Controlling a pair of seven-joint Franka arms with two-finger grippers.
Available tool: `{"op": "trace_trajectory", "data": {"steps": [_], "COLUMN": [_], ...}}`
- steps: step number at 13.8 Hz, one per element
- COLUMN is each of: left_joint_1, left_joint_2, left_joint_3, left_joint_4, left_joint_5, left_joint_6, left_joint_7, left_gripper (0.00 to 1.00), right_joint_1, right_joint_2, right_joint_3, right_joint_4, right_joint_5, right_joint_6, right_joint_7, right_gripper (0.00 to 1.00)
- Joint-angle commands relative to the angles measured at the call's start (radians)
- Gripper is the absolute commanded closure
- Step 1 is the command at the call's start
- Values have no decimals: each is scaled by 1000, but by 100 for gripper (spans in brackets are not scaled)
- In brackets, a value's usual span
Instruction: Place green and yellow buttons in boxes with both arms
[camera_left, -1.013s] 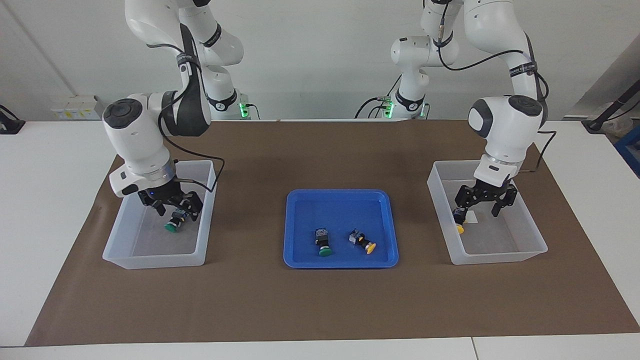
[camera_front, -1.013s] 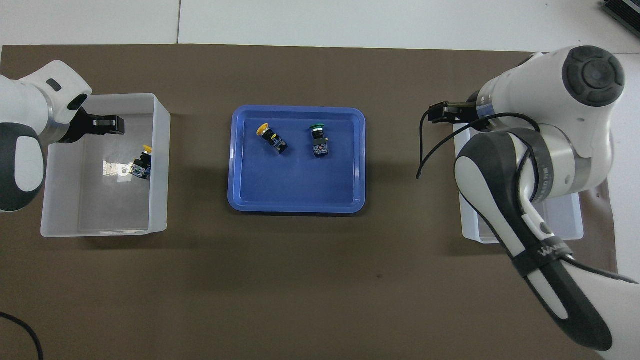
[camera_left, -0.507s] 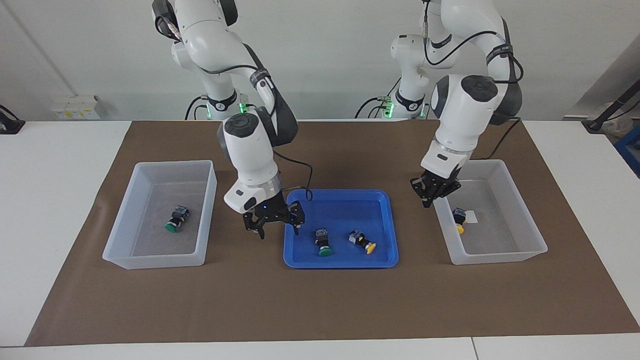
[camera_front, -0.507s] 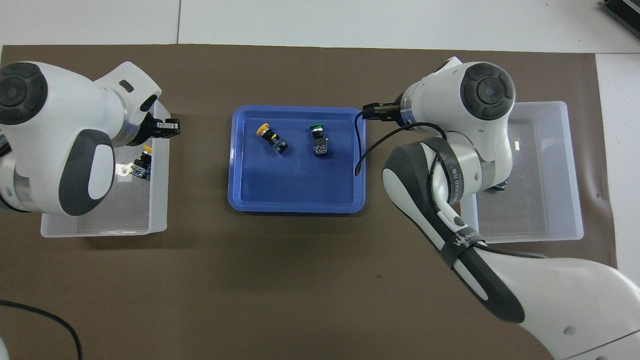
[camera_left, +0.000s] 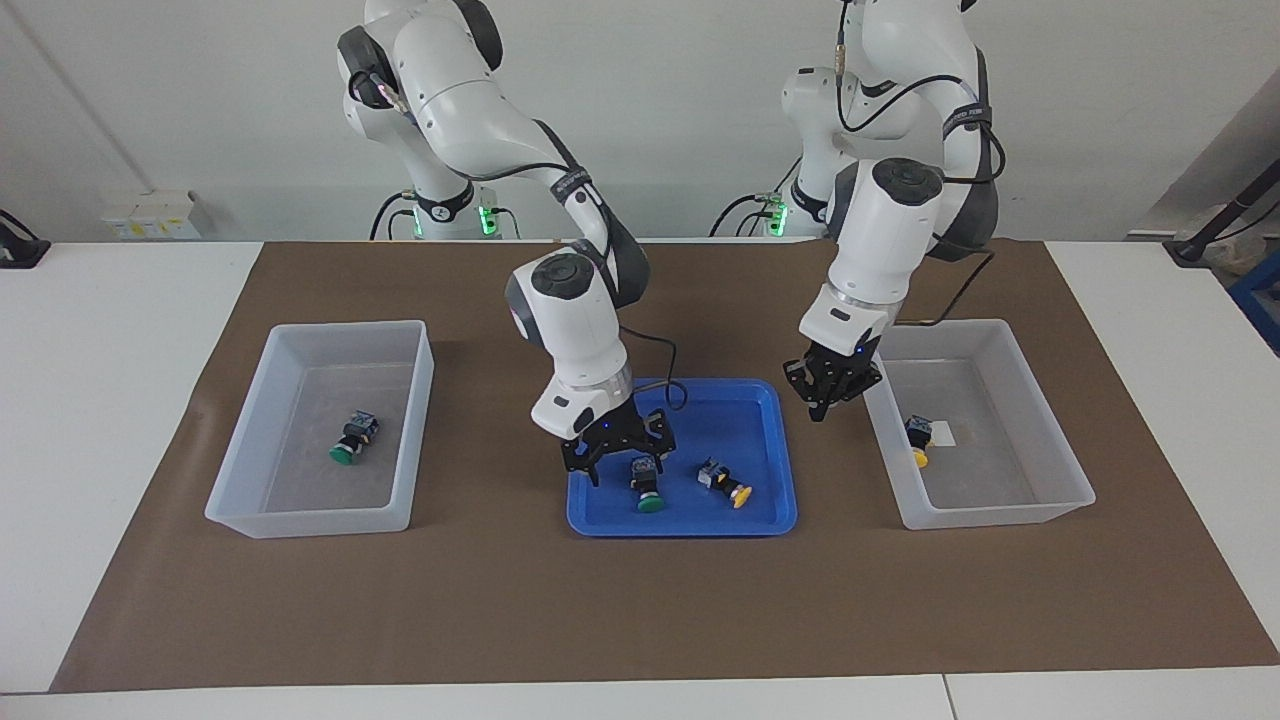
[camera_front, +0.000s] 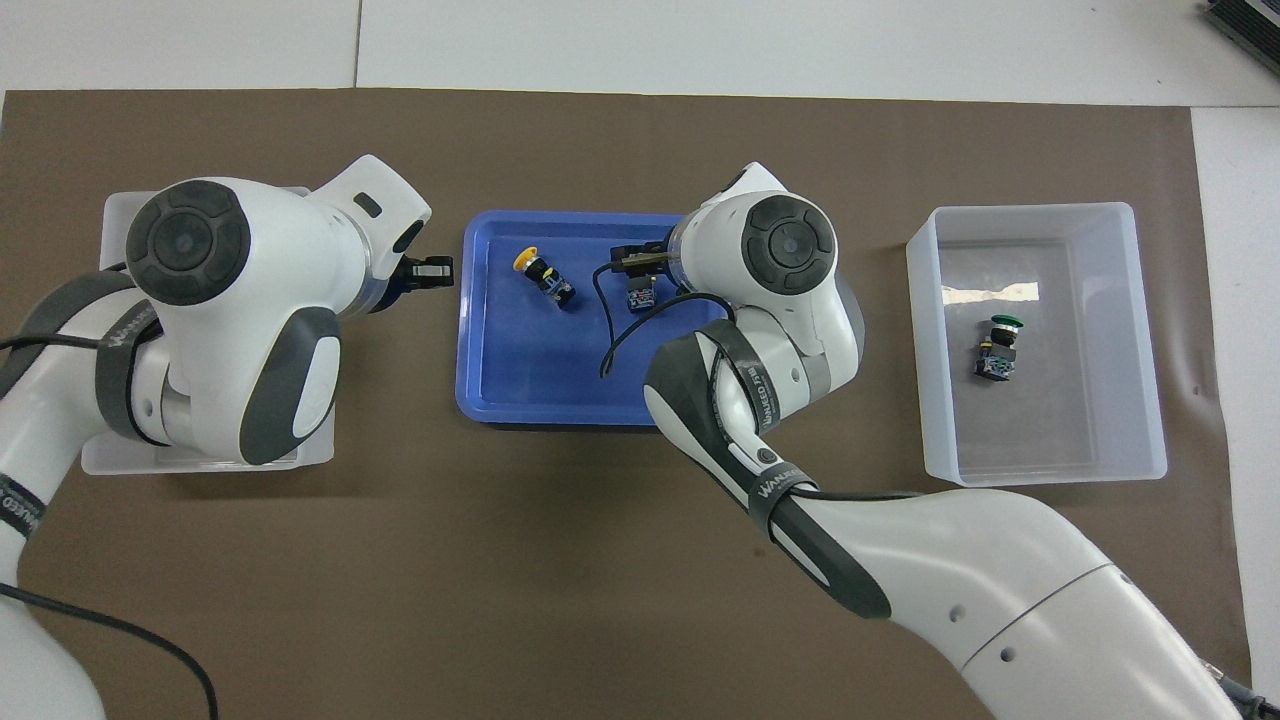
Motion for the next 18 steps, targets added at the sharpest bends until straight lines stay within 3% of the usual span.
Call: {"op": "trace_trajectory", "data": {"steps": [1, 2, 4, 6, 8, 10, 11, 12, 15, 18], "left_joint_1": [-52, -65, -80, -80, -91, -102, -99, -96, -89, -88], "left_joint_2": [15, 49, 75, 94, 159, 196, 199, 206, 219, 230], "left_joint_3": [13, 13, 13, 13, 13, 13, 13, 13, 13, 13], "left_joint_4": [-74, -75, -73, -73, -62, -61, -52, -39, -13, -9], "left_joint_5": [8, 8, 8, 8, 8, 8, 6, 5, 3, 3], "left_joint_6": [148, 192, 257, 274, 344, 435, 440, 440, 443, 486], "left_joint_7": [-89, -138, -171, -171, -183, -229, -237, -242, -358, -468], "left_gripper": [98, 71, 29, 12, 10, 10, 10, 10, 10, 12], "right_joint_1": [-7, -2, 4, 7, 7, 7, 6, 6, 6, -7], "right_joint_2": [39, 40, 39, 39, 37, 36, 36, 34, 22, -56], "right_joint_3": [2, 2, 2, 2, 2, 2, 2, 1, -4, -5], "right_joint_4": [19, 11, -16, -45, -85, -96, -95, -89, -69, -72], "right_joint_5": [-36, -36, -38, -38, -38, -38, -38, -38, -35, -35], "right_joint_6": [61, 61, 70, 93, 154, 167, 167, 165, 150, 73], "right_joint_7": [14, 17, 22, 23, 23, 26, 26, 28, 58, 155], "right_gripper": [0, 0, 4, 16, 21, 38, 59, 98, 100, 100]}}
